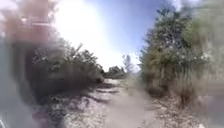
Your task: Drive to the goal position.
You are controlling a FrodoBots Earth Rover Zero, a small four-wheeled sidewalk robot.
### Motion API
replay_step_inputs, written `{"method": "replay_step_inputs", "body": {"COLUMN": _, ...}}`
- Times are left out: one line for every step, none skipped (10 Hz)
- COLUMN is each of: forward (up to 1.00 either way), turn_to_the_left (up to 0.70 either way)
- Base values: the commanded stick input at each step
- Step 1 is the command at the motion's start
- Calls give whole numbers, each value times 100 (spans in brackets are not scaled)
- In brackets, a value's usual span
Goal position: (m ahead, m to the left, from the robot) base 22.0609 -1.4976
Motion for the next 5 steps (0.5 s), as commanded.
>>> {"method": "replay_step_inputs", "body": {"forward": 70, "turn_to_the_left": 12}}
{"method": "replay_step_inputs", "body": {"forward": 70, "turn_to_the_left": 0}}
{"method": "replay_step_inputs", "body": {"forward": 70, "turn_to_the_left": 0}}
{"method": "replay_step_inputs", "body": {"forward": 70, "turn_to_the_left": 0}}
{"method": "replay_step_inputs", "body": {"forward": 70, "turn_to_the_left": 0}}
